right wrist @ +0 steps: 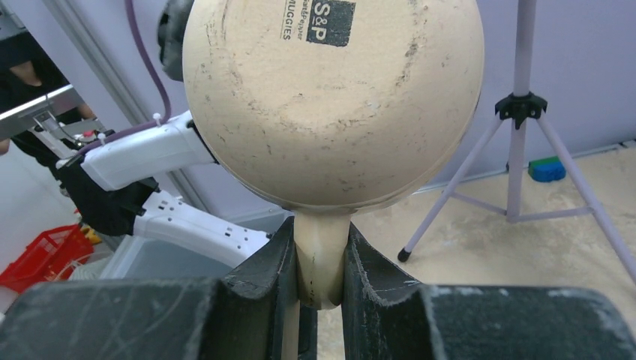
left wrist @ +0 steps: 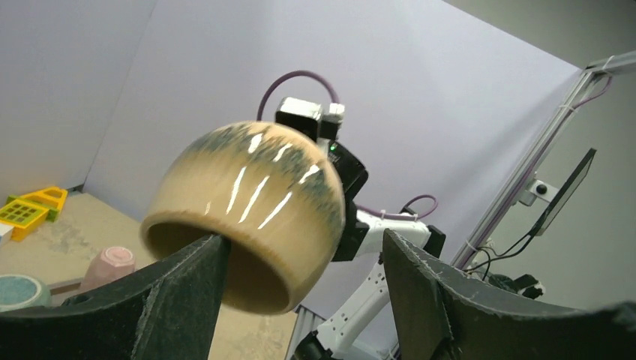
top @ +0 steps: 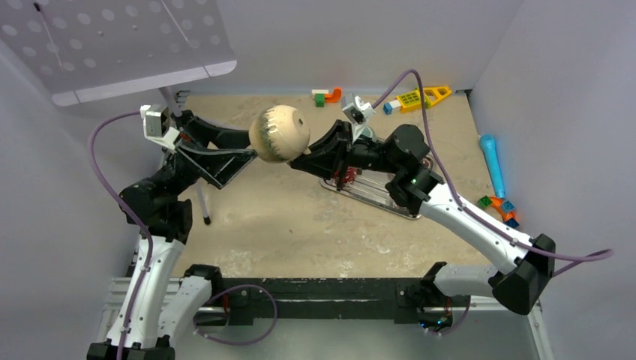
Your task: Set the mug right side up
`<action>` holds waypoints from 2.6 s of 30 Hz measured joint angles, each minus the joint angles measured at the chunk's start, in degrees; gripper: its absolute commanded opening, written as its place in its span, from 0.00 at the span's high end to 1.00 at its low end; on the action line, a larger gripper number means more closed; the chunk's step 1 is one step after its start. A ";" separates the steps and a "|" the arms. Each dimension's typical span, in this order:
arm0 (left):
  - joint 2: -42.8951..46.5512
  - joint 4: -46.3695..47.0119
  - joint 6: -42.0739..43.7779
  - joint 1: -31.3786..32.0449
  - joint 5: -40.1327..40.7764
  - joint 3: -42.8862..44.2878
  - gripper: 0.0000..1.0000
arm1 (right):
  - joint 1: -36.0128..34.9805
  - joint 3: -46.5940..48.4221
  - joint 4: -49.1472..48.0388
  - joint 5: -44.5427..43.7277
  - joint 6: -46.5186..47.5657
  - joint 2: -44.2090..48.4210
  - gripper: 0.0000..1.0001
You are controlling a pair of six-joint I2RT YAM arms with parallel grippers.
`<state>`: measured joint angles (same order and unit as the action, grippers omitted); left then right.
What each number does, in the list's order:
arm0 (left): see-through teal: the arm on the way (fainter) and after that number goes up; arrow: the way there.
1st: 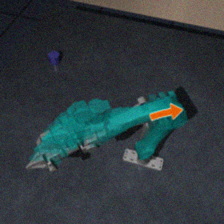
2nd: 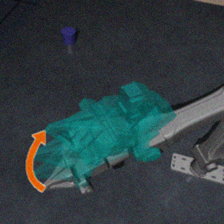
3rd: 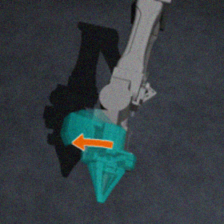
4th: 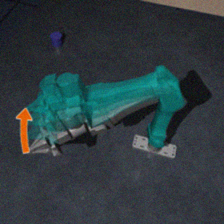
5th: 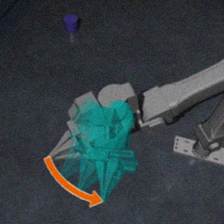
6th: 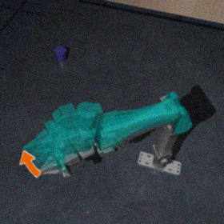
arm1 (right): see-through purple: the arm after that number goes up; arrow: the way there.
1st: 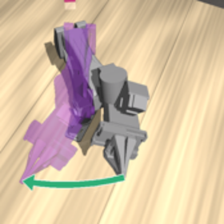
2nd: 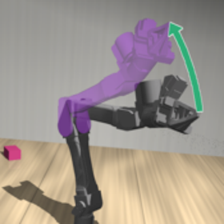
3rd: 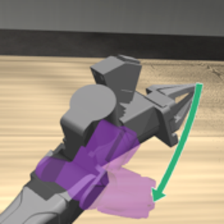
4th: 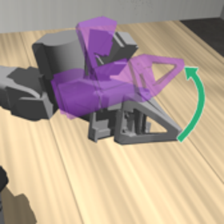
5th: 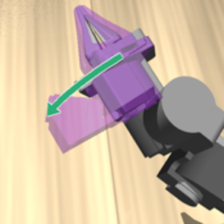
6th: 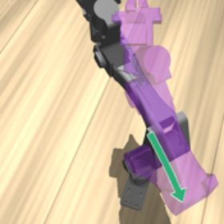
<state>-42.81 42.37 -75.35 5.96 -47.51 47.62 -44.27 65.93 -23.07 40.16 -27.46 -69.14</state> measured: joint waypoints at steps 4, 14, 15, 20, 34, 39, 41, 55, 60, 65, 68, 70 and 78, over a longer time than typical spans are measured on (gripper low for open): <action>-0.48 -1.18 -0.92 1.01 1.36 1.81 0.31 | -0.57 0.02 -2.16 0.15 -1.07 -2.86 1.00; -0.70 -6.95 -2.86 2.19 3.78 1.77 1.00 | -1.44 1.57 -8.24 3.45 -3.23 -9.14 1.00; -0.68 -7.50 -4.35 2.64 3.76 1.77 1.00 | -1.51 1.60 -8.63 3.63 -3.06 -10.12 0.98; 0.48 -11.82 -2.05 3.87 2.67 1.20 1.00 | -1.97 1.03 -6.21 2.25 -3.15 -11.54 0.34; -10.08 -73.48 65.64 2.78 25.75 -1.14 1.00 | 5.42 -5.18 23.91 -42.27 2.08 0.39 0.19; -18.56 -83.54 82.82 2.86 29.27 1.16 1.00 | 5.40 -4.44 33.83 -55.04 -2.36 -8.48 0.20; -22.27 -86.33 87.23 2.93 29.51 3.87 1.00 | 5.40 -4.44 35.67 -58.29 -4.39 -11.28 0.20; -39.54 -81.09 91.89 4.26 23.96 11.28 1.00 | 2.60 -3.52 34.82 -69.09 -11.15 -24.09 0.29; -47.47 -78.55 88.24 4.26 22.62 12.44 1.00 | 2.27 -3.28 33.97 -69.33 -11.39 -26.97 0.31; -50.73 -77.07 86.90 4.26 23.76 16.00 0.44 | 2.27 -1.84 33.35 -69.61 -11.15 -32.68 0.33; -50.49 -75.76 86.60 4.26 23.34 16.04 0.31 | 2.27 -1.33 33.31 -69.81 -11.15 -35.23 0.38; -49.81 -76.08 86.18 4.26 22.58 16.33 0.29 | 2.29 -1.20 33.31 -70.01 -11.10 -36.41 0.48; -40.59 -80.56 84.94 4.26 14.97 21.51 0.28 | 3.87 -1.29 33.29 -71.49 -11.43 -37.57 1.00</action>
<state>-83.40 -38.20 9.58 10.22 -32.53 69.12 -40.40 64.64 10.22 -31.33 -38.89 -106.72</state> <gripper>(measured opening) 0.725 0.163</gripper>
